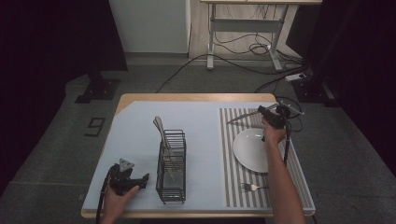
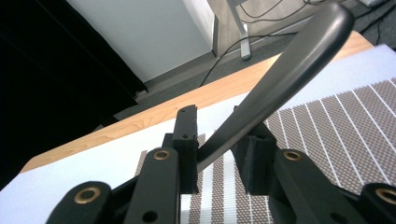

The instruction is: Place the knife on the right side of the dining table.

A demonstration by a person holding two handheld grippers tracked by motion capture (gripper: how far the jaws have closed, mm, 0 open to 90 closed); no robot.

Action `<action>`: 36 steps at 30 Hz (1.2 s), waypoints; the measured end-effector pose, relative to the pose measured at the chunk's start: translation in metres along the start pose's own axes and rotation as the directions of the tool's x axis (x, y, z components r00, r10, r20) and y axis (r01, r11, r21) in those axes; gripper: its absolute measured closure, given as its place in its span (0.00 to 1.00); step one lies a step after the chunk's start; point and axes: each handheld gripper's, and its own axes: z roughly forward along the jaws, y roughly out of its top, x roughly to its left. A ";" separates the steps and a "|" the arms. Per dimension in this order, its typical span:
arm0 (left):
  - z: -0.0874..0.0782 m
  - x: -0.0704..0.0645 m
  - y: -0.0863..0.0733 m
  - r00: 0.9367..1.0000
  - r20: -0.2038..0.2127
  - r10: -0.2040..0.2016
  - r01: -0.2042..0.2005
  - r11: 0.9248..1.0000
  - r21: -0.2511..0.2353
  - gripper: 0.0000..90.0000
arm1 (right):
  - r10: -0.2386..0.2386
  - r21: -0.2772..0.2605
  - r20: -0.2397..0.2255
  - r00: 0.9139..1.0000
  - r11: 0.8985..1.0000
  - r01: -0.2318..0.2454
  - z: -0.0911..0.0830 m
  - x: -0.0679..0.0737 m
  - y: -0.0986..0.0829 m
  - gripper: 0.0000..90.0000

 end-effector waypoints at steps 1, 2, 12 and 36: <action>0.000 0.000 0.000 1.000 0.000 0.000 0.000 1.000 0.000 0.10 | 0.000 0.000 0.000 1.000 1.000 0.000 0.000 0.000 0.000 0.79; 0.000 0.000 0.000 1.000 0.000 -0.001 0.001 1.000 -0.001 0.10 | 0.009 0.001 0.000 1.000 1.000 -0.009 0.000 -0.002 -0.001 0.79; 0.000 0.000 0.000 1.000 0.000 -0.001 0.001 1.000 -0.001 0.10 | 0.081 0.033 0.028 0.996 0.996 -0.082 0.002 -0.020 -0.008 0.74; 0.000 0.000 0.000 1.000 0.000 -0.001 0.001 1.000 -0.001 0.10 | 0.161 0.097 0.123 0.979 0.980 -0.174 0.010 -0.036 -0.015 0.66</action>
